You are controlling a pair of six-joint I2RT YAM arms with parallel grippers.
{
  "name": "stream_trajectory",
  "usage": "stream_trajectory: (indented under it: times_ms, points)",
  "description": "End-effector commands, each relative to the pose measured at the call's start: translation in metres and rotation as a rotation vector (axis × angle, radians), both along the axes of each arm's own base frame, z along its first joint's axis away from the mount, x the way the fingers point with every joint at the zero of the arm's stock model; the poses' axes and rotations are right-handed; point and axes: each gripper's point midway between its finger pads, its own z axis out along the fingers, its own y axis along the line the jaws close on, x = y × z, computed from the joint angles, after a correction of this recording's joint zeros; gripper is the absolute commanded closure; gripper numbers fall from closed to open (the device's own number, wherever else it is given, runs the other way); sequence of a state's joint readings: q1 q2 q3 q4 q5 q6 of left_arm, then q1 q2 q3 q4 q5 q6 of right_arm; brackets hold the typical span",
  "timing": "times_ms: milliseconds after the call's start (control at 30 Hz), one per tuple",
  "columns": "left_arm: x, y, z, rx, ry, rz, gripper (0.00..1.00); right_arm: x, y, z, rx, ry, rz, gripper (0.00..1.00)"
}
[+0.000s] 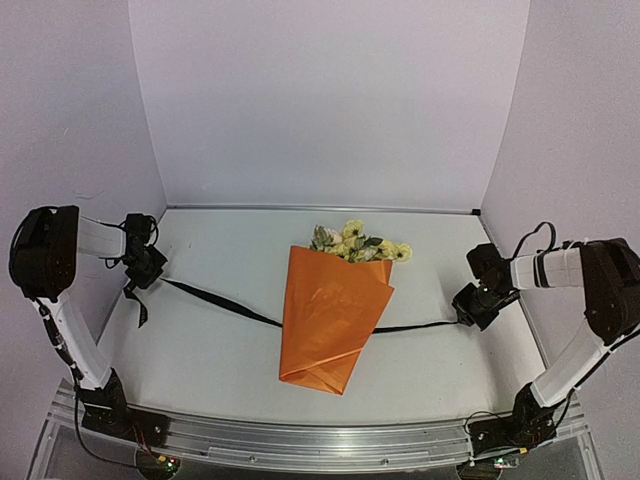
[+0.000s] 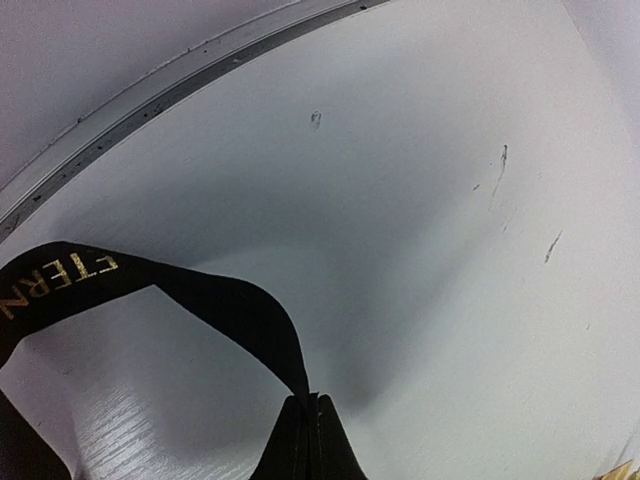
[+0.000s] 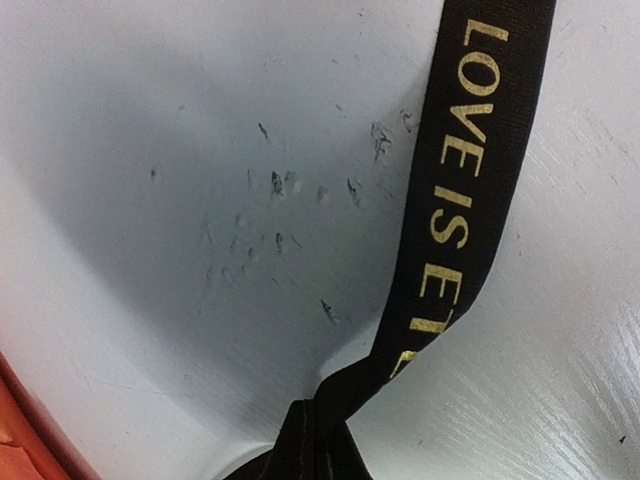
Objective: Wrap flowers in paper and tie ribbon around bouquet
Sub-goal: Pick up the ribbon at the center of the board.
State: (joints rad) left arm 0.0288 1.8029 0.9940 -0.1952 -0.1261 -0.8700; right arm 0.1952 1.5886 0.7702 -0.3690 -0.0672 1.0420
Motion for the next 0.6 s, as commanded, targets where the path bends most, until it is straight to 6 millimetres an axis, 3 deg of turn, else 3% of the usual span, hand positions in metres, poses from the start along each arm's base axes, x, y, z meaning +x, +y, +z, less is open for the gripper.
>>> stream_trajectory:
  times_ms: [0, 233, 433, 567]
  points:
    - [0.021, -0.006, 0.016, -0.038, -0.074, -0.038, 1.00, 0.008, -0.002, 0.004, -0.006, 0.006, 0.011, 1.00]
    - [0.012, -0.013, 0.014, -0.111, -0.097, 0.002, 1.00, 0.009, 0.000, 0.008, -0.002, -0.006, 0.033, 1.00]
    - [0.037, -0.026, 0.041, -0.159, -0.212, -0.071, 1.00, 0.027, -0.008, 0.025, -0.009, -0.047, 0.029, 1.00]
    - [0.038, -0.037, 0.049, -0.204, -0.241, -0.109, 1.00, 0.044, 0.015, 0.037, 0.045, -0.073, 0.083, 1.00]
